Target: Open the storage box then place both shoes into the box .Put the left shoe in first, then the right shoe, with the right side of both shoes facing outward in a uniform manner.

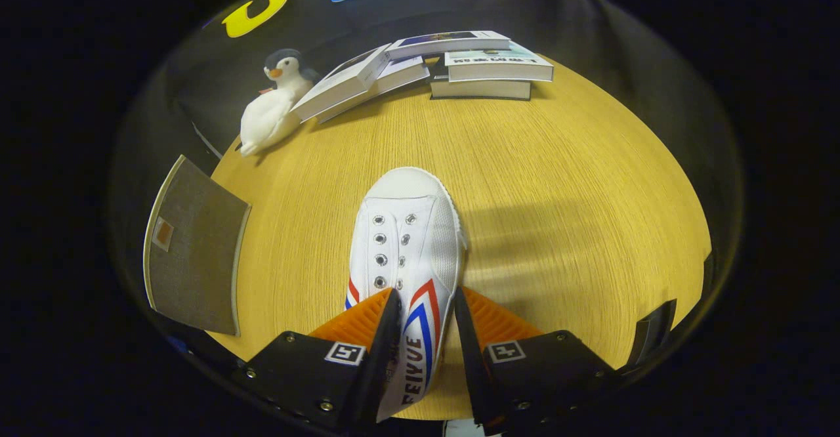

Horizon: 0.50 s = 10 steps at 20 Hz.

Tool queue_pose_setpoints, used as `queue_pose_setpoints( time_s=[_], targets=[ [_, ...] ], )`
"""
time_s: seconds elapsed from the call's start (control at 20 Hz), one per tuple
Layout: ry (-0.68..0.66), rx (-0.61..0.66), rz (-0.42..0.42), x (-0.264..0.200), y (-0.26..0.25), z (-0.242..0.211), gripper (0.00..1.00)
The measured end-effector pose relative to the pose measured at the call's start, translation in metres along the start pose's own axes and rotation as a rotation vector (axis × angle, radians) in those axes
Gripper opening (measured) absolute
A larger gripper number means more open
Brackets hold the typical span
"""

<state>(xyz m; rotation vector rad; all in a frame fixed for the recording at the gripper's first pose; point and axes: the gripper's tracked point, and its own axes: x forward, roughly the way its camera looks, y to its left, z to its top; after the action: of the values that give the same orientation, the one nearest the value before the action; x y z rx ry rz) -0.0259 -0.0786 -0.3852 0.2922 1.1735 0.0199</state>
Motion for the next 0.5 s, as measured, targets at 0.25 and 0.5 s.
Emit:
queue_pose_setpoints(
  time_s=[0.25,0.5],
  targets=[
    [0.036,0.018,-0.03,-0.002,-0.002,0.0,0.39],
    [-0.011,0.165,-0.053,-0.004,-0.009,0.002,0.12]
  ],
)
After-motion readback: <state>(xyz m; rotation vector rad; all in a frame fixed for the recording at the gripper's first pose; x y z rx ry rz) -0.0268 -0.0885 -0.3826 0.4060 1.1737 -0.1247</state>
